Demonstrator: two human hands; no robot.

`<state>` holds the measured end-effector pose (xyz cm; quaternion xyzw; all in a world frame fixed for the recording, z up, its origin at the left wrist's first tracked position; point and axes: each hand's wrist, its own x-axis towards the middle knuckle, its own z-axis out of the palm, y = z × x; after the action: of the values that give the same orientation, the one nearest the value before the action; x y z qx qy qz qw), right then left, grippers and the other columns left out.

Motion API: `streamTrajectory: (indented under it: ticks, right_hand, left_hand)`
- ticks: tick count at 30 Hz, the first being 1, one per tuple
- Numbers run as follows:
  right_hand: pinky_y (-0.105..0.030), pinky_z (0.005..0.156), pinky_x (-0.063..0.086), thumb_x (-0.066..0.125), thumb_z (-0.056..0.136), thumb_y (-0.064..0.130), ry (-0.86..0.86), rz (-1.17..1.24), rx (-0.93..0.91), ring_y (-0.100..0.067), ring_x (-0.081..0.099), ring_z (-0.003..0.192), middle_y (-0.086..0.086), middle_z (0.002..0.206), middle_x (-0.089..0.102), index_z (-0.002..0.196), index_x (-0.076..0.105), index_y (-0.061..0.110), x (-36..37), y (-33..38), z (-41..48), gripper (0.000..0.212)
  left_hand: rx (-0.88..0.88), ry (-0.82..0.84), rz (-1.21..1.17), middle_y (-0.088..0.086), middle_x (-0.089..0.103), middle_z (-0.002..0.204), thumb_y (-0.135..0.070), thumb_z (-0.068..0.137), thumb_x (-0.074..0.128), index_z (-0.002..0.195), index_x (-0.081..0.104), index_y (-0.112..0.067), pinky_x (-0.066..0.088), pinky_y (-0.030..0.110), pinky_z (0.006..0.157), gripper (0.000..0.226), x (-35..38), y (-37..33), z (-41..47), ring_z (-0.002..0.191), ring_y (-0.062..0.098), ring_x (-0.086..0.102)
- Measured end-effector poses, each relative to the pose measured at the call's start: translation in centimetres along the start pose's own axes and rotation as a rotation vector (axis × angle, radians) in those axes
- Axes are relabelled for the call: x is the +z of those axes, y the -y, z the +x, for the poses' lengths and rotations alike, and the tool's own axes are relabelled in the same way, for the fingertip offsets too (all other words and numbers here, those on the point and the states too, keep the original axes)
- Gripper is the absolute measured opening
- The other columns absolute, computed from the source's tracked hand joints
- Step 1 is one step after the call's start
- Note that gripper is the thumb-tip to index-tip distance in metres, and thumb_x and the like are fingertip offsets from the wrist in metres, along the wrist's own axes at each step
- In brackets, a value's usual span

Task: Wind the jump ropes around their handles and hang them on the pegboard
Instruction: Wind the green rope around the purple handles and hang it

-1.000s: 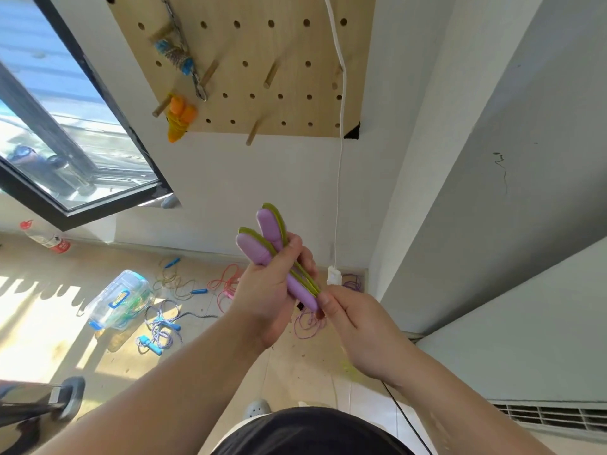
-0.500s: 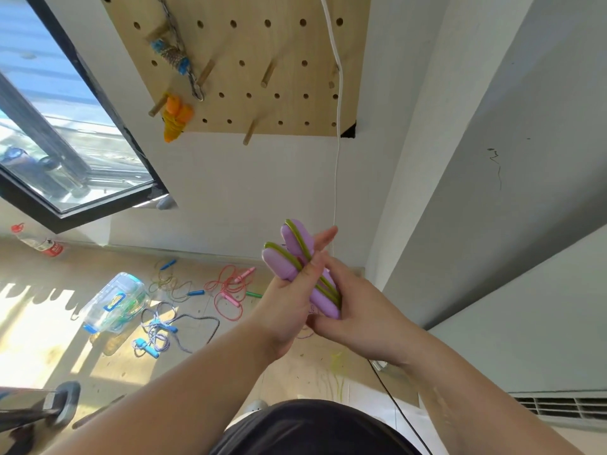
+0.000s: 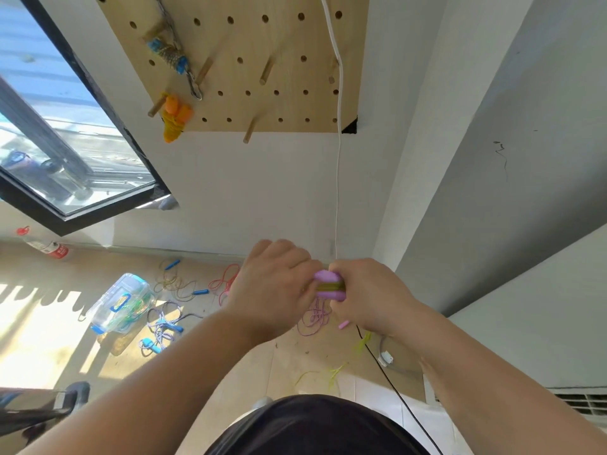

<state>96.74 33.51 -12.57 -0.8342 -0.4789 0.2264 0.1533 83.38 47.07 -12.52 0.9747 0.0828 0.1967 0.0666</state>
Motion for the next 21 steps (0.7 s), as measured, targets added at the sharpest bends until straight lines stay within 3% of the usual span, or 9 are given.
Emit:
streamTrajectory:
  ticks: [2, 4, 7, 10, 13, 17, 21]
  right_hand:
    - [-0.034, 0.060, 0.040, 0.063, 0.076, 0.017, -0.014, -0.030, -0.012, -0.022, 0.053, 0.073, 0.004, 0.069, 0.049, 0.066, 0.037, 0.026, -0.6, -0.1, 0.2, 0.030]
    - [-0.035, 0.059, 0.039, 0.063, 0.074, 0.014, -0.031, -0.047, -0.023, -0.023, 0.051, 0.072, 0.004, 0.068, 0.047, 0.065, 0.037, 0.025, -1.0, 0.0, 0.3, 0.030]
    - [-0.037, 0.066, 0.049, 0.061, 0.076, 0.013, -0.024, -0.059, -0.066, -0.023, 0.056, 0.079, 0.004, 0.075, 0.054, 0.070, 0.043, 0.025, -1.0, 0.6, 0.3, 0.023]
    - [-0.039, 0.072, 0.053, 0.061, 0.077, 0.011, -0.024, -0.020, -0.092, -0.022, 0.060, 0.084, 0.003, 0.083, 0.060, 0.080, 0.053, 0.026, -1.0, 0.7, 0.2, 0.017]
    - [-0.038, 0.073, 0.050, 0.065, 0.076, 0.019, -0.079, 0.010, -0.109, -0.020, 0.057, 0.083, 0.005, 0.086, 0.057, 0.089, 0.059, 0.026, -1.2, 0.1, 0.1, 0.015]
    - [-0.035, 0.069, 0.047, 0.069, 0.077, 0.034, -0.122, -0.047, -0.121, -0.018, 0.056, 0.081, 0.006, 0.084, 0.058, 0.092, 0.058, 0.028, -1.5, -0.7, -0.1, 0.020]
    - [-0.036, 0.073, 0.050, 0.070, 0.077, 0.034, -0.057, -0.141, -0.116, -0.020, 0.058, 0.086, 0.004, 0.090, 0.062, 0.096, 0.058, 0.024, -1.1, -1.1, -0.5, 0.025]
  left_hand:
    - [0.039, 0.283, 0.089, -0.007, 0.064, 0.090, -0.058, 0.091, 0.044, 0.110, 0.068, -0.027, 0.043, 0.036, 0.077, 0.043, -1.3, -0.2, 0.7, 0.082, 0.021, 0.062]
    - [0.014, 0.485, 0.222, -0.008, 0.059, 0.098, -0.069, 0.087, 0.044, 0.118, 0.056, -0.029, 0.039, 0.034, 0.083, 0.052, -1.9, -0.5, 1.5, 0.090, 0.019, 0.059]
    - [0.039, 0.486, 0.322, -0.004, 0.059, 0.101, -0.051, 0.090, 0.055, 0.106, 0.043, -0.028, 0.033, 0.036, 0.079, 0.030, -2.0, -1.0, 2.4, 0.095, 0.023, 0.059]
    - [-0.036, 0.537, 0.250, -0.007, 0.051, 0.083, -0.032, 0.086, 0.058, 0.094, 0.035, -0.028, 0.032, 0.032, 0.070, 0.024, -2.2, -1.0, 3.2, 0.082, 0.023, 0.053]
    - [-0.137, 0.600, 0.123, -0.007, 0.042, 0.070, -0.030, 0.077, 0.063, 0.082, 0.039, -0.026, 0.032, 0.031, 0.059, 0.025, -2.3, -0.8, 3.4, 0.071, 0.020, 0.046]
    - [-0.344, 0.621, -0.290, -0.006, 0.049, 0.067, -0.031, 0.066, 0.073, 0.077, 0.052, -0.022, 0.030, 0.024, 0.049, 0.025, -2.2, -1.1, 2.9, 0.056, 0.014, 0.040]
    - [-0.352, 0.638, -0.378, -0.009, 0.054, 0.074, -0.036, 0.066, 0.077, 0.082, 0.054, -0.028, 0.034, 0.017, 0.051, 0.029, -2.0, -1.5, 2.4, 0.062, 0.008, 0.047]
